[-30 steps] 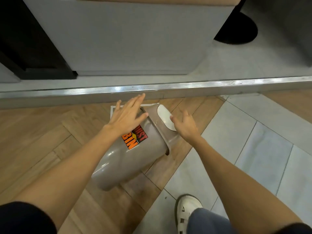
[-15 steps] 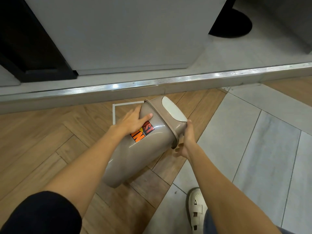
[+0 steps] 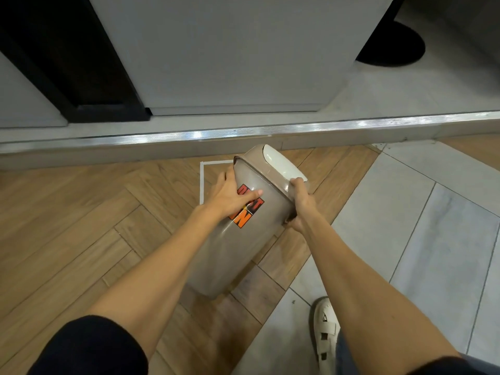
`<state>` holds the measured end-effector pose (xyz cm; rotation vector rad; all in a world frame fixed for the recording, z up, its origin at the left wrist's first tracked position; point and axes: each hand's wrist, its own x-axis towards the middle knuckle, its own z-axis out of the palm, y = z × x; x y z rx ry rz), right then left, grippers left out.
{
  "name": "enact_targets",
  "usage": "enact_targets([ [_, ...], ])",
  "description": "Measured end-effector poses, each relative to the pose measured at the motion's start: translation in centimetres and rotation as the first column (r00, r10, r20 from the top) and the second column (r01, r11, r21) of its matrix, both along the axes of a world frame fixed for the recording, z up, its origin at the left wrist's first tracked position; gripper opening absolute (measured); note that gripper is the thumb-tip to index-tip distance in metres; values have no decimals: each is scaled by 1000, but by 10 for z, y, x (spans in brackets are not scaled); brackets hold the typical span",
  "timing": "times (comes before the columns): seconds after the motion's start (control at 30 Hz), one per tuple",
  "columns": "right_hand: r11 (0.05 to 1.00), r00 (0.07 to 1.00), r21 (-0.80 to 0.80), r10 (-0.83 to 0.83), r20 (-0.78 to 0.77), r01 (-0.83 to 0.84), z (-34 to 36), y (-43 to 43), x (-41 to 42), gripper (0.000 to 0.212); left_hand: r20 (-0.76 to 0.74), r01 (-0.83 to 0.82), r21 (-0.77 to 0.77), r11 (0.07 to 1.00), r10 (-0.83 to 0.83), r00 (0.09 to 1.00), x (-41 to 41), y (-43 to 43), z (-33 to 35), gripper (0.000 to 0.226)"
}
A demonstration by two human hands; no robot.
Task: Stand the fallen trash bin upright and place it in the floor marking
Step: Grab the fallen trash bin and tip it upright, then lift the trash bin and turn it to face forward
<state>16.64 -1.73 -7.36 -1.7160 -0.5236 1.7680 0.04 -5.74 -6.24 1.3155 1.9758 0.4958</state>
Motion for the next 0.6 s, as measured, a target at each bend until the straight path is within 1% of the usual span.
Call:
enact_targets([
  [0.1, 999, 1000, 48, 23, -14, -22, 14, -1, -7, 67, 25, -45, 71, 996, 44, 999, -8, -9, 5, 96],
  [0.2, 988, 998, 144, 59, 5, -60, 29, -2, -13, 67, 67, -101, 188, 977, 90, 994, -12, -19, 15, 97],
  [0.27, 974, 996, 210, 80, 34, -85, 40, -3, -17, 70, 92, -147, 248, 958, 128, 987, -13, -27, 24, 96],
  [0.33, 956, 994, 275, 86, 65, -101, 51, -6, -21, 78, 129, -206, 300, 931, 175, 976, -14, -34, 32, 99],
  [0.4, 930, 991, 347, 90, 103, -120, 63, -9, -24, 86, 176, -263, 348, 900, 213, 961, -15, -43, 38, 102],
  [0.43, 912, 989, 388, 93, 117, -132, 68, -10, -26, 86, 200, -291, 370, 882, 230, 952, -14, -47, 41, 103],
  [0.6, 805, 987, 572, 143, 74, -160, 84, -25, -23, 80, 306, -384, 411, 827, 271, 912, -10, -74, 40, 102],
])
